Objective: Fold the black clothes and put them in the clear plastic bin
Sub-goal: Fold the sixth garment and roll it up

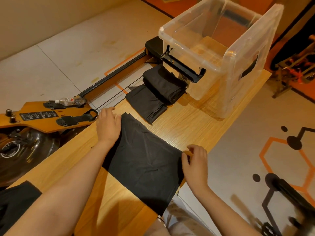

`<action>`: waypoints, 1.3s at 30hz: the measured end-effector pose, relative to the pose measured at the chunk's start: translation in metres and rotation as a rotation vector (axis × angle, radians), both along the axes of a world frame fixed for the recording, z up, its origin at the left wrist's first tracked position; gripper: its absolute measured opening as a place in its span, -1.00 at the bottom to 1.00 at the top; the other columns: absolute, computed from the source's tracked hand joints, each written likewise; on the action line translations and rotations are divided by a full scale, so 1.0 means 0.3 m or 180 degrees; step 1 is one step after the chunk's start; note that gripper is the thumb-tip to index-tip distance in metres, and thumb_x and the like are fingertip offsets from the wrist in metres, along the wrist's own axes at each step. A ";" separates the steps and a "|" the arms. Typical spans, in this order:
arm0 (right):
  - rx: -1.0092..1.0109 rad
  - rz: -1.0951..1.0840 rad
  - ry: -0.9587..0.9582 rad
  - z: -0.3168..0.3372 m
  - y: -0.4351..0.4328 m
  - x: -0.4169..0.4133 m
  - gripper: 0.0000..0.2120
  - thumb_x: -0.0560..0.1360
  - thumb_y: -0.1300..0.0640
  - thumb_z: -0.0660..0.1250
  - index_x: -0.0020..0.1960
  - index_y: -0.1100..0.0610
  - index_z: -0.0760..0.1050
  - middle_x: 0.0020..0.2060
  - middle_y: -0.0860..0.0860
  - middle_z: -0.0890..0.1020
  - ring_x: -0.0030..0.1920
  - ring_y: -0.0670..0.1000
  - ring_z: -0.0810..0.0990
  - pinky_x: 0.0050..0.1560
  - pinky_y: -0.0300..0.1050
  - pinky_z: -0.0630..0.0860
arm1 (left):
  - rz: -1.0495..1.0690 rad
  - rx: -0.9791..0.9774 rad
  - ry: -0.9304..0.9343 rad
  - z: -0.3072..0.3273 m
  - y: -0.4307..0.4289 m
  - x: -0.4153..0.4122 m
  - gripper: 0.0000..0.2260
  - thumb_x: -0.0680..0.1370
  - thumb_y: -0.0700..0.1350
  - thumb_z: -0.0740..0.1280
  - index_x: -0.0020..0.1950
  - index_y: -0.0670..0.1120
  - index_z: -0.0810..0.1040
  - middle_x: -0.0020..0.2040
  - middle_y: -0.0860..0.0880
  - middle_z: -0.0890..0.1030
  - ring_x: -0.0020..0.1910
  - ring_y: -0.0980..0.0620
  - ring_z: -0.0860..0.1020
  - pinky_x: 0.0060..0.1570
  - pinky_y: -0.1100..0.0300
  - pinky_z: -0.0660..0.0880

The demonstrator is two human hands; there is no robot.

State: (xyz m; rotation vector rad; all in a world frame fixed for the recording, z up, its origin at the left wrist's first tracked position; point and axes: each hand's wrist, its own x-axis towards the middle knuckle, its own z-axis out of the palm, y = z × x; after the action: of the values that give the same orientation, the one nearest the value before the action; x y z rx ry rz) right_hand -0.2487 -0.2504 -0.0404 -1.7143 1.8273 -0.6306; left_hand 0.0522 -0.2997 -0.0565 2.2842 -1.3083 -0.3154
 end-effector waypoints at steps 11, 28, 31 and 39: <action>-0.0611 0.3142 0.1735 -0.203 -0.037 0.186 -0.47 0.62 -0.11 -0.01 0.52 0.08 0.21 0.50 0.03 0.28 0.53 0.04 0.14 0.46 0.04 0.06 | 0.0153 0.0971 -0.0752 -0.156 0.358 -0.320 -0.43 0.65 0.13 0.00 0.56 -0.18 0.10 0.58 -0.19 0.07 0.57 -0.13 -0.02 0.52 -0.11 0.01; -0.0628 0.3299 0.1587 -0.184 -0.079 0.147 -0.47 0.63 -0.10 -0.03 0.53 0.12 0.19 0.50 0.04 0.27 0.52 0.05 0.14 0.46 0.03 0.04 | -0.0128 0.0986 -0.0599 -0.111 0.455 -0.372 -0.44 0.62 0.13 -0.05 0.57 -0.08 0.00 0.58 -0.03 0.04 0.57 0.02 -0.03 0.52 -0.02 -0.02; -0.0489 0.3397 0.1746 -0.203 -0.105 0.128 -0.45 0.66 -0.14 -0.19 0.53 0.10 0.16 0.51 0.03 0.26 0.53 0.03 0.12 0.45 0.06 0.04 | -0.0161 0.1195 -0.0715 -0.139 0.496 -0.377 -0.43 0.61 0.16 -0.02 0.56 -0.10 0.14 0.56 -0.07 0.16 0.56 -0.03 0.07 0.47 -0.06 0.04; -0.0678 0.2855 0.0885 -0.109 -0.176 0.245 -0.51 0.63 -0.04 0.08 0.51 0.13 0.23 0.50 0.05 0.28 0.52 0.03 0.15 0.49 -0.05 0.06 | 0.0331 0.0740 -0.0399 -0.064 0.418 -0.284 -0.48 0.66 0.07 0.04 0.59 -0.07 0.07 0.59 -0.02 0.07 0.57 0.05 -0.06 0.54 0.03 -0.07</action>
State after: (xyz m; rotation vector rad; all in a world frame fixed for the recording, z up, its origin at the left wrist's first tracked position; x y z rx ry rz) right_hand -0.1753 -0.3032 -0.0730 -2.5819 0.9569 -0.2068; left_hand -0.0330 -0.1743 -0.0756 2.5941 -1.2637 -0.3067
